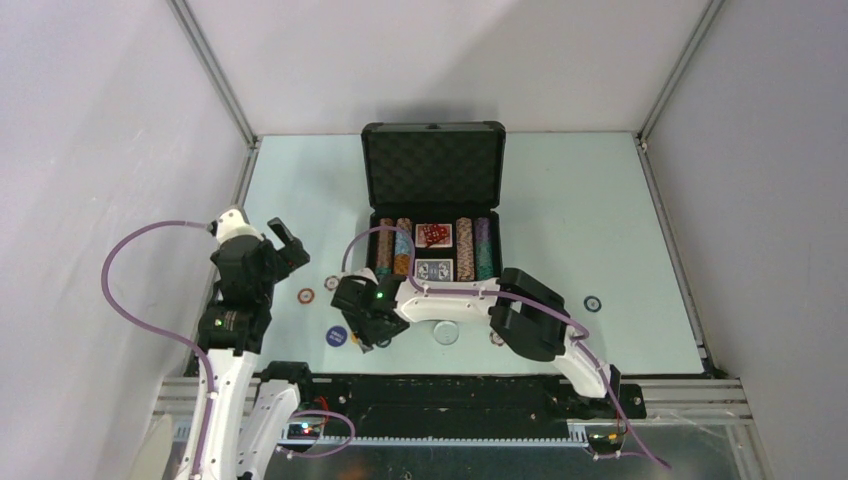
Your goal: Pack up texas hold em set
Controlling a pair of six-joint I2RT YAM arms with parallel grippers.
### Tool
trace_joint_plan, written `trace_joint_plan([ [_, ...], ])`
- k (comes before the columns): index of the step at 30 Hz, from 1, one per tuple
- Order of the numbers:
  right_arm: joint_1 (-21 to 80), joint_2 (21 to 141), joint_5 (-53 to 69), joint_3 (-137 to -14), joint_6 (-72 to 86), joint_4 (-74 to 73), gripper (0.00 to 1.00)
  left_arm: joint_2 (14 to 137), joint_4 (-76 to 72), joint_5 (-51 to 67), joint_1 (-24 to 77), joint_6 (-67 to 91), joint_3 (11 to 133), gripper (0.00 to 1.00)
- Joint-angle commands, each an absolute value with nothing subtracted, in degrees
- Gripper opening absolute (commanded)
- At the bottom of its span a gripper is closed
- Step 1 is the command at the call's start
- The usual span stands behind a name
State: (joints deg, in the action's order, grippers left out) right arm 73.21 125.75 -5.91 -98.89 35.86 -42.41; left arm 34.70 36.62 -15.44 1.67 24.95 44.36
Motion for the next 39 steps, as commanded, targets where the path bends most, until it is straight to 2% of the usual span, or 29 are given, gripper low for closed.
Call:
trace_joint_plan([
  [1,72.9,127.6,-7.6,-100.4,35.3,-44.8,0.65,34.1,36.2,-16.1,1.1,23.5,44.6,0.98],
  [7,73.1,128.4,-8.7,-100.5,35.0,-46.5,0.57,34.2,36.1,-16.0,1.1,23.5,44.6,0.98],
  [21,74.4,131.7,-11.6,-104.0,34.6,-50.9,0.56,34.1,36.0,-15.9,1.1,23.3,44.5,0.98],
  [30,74.2,131.9,-10.8,-103.6,34.5,-50.4,0.49,34.0,35.9,-15.9,1.1,23.3,44.5,0.98],
  [39,74.9,132.7,-12.2,-104.2,34.2,-51.5,0.50,34.1,35.8,-15.7,1.1,23.3,44.6,0.98],
])
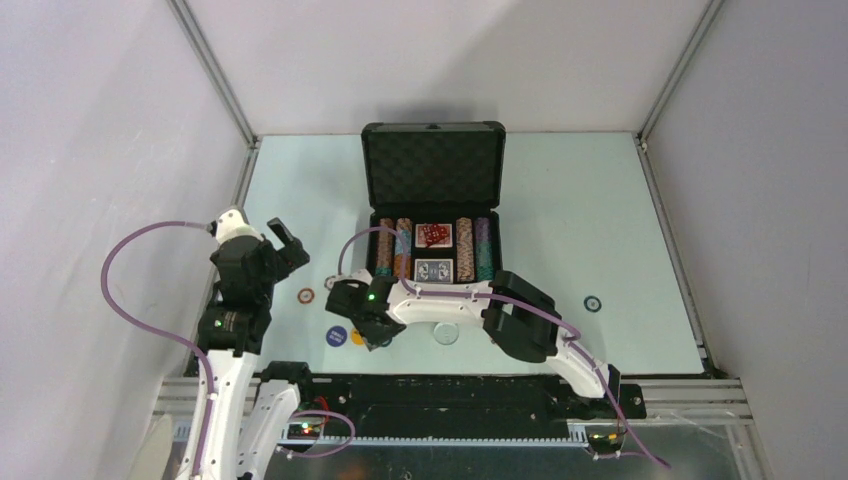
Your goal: Pack up texas hold em set
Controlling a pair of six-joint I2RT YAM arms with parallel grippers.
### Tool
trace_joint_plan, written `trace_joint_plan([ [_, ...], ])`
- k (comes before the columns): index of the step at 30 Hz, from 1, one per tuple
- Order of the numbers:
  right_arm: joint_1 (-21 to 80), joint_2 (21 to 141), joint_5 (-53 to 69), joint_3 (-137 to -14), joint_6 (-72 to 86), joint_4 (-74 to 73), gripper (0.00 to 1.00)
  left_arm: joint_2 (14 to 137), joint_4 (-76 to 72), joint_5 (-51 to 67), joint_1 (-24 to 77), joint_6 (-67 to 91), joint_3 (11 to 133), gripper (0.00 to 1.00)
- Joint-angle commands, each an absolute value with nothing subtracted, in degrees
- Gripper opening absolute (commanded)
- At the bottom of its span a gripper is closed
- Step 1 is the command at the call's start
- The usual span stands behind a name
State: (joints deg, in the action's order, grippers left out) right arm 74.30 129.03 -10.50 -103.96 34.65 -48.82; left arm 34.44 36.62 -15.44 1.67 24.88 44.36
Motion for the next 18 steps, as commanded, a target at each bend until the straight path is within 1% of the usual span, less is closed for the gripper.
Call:
trace_joint_plan([
  [1,74.9,132.9,-12.4,-104.3,34.1,-51.6,0.50,34.1,35.8,-15.8,1.1,23.3,44.6,0.98],
  [6,75.2,133.8,-13.1,-105.4,34.1,-52.6,0.50,34.0,35.8,-15.8,1.1,23.2,44.5,0.98],
  [10,75.3,133.7,-13.6,-105.3,34.3,-52.8,0.46,33.7,35.8,-15.8,1.0,23.2,44.5,0.98],
  [13,75.4,132.8,-14.6,-104.9,34.6,-52.8,0.44,33.7,35.8,-15.7,1.0,23.2,44.5,0.98],
  [18,75.4,129.9,-17.0,-104.3,34.8,-52.7,0.44,33.8,35.8,-15.7,1.0,23.2,44.5,0.98],
])
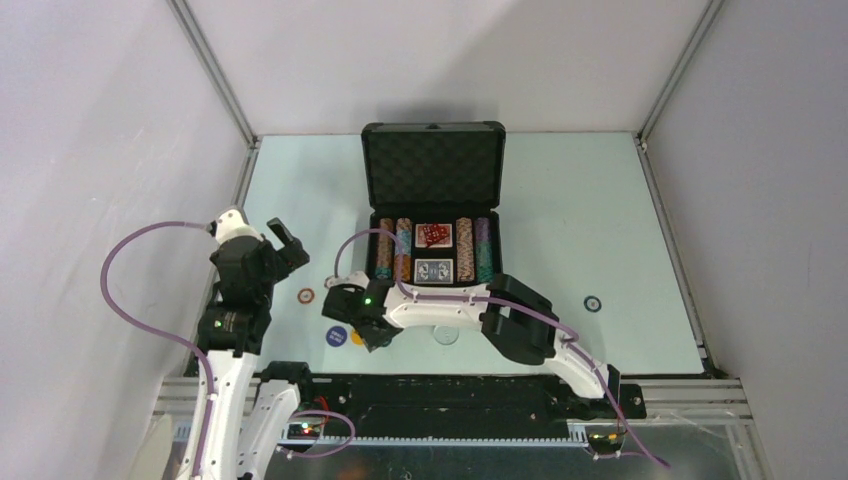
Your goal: Pack up texas hold em set
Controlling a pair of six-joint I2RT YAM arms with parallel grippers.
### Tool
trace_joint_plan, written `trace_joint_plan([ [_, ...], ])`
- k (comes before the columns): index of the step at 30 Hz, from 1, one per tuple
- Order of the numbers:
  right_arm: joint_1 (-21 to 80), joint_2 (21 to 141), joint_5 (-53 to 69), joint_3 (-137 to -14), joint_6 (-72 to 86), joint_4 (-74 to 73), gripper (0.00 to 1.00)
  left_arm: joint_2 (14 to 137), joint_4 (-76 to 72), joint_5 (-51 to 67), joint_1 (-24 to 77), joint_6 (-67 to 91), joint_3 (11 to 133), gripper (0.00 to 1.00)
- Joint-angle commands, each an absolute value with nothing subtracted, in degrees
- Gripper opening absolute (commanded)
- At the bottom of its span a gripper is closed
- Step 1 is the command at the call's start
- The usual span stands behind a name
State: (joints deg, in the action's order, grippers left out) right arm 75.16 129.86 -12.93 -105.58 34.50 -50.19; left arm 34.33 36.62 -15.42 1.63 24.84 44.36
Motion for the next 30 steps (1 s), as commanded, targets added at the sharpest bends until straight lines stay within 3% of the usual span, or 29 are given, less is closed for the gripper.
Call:
trace_joint_plan([
  [1,75.3,129.5,-17.3,-104.2,34.7,-52.8,0.44,33.8,35.8,-15.8,1.0,23.2,44.4,0.98],
  [18,74.8,119.6,-20.0,-98.8,37.4,-52.5,0.47,33.9,35.8,-15.9,1.1,23.2,44.5,0.98],
  [25,73.3,117.8,-15.6,-95.6,36.9,-46.5,0.60,33.9,35.8,-16.0,1.1,23.1,44.6,0.98],
  [30,72.5,122.0,-13.1,-98.5,35.9,-45.6,0.63,33.8,35.8,-16.1,1.1,23.1,44.4,0.98],
])
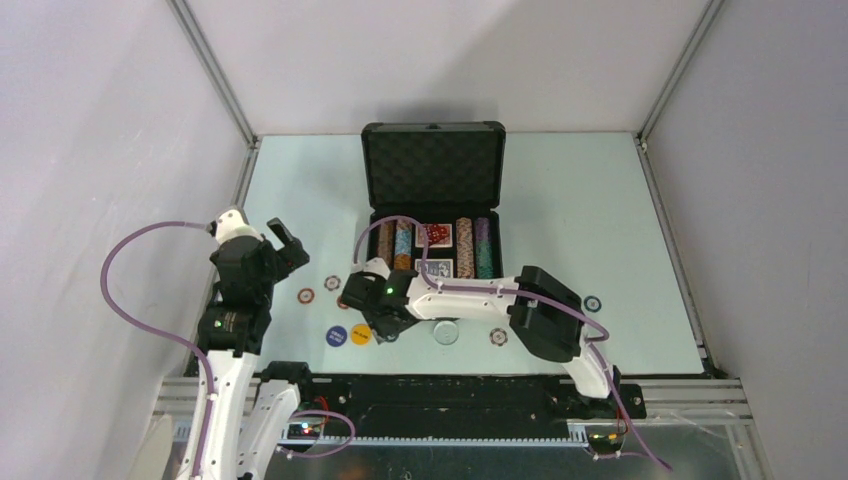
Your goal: Pack up texas hold em set
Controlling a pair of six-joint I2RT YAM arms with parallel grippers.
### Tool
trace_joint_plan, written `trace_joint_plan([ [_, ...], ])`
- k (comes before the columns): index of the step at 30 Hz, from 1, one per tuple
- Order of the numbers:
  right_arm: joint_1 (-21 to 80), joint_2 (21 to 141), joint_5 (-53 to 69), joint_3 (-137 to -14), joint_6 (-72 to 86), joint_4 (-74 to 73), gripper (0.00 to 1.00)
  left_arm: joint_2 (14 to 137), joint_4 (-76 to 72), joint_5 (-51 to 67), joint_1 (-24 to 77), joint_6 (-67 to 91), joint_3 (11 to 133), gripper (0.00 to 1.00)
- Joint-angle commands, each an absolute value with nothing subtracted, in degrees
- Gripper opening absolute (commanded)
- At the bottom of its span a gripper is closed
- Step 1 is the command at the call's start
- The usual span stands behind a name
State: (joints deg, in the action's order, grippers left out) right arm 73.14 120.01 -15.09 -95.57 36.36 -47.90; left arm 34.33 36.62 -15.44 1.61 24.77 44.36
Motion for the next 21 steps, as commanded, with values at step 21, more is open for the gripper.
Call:
trace_joint_plan([
  [21,73.0,129.5,-12.4,-102.1,34.6,-48.7,0.53,34.0,35.8,-16.3,1.1,23.1,44.6,0.98],
])
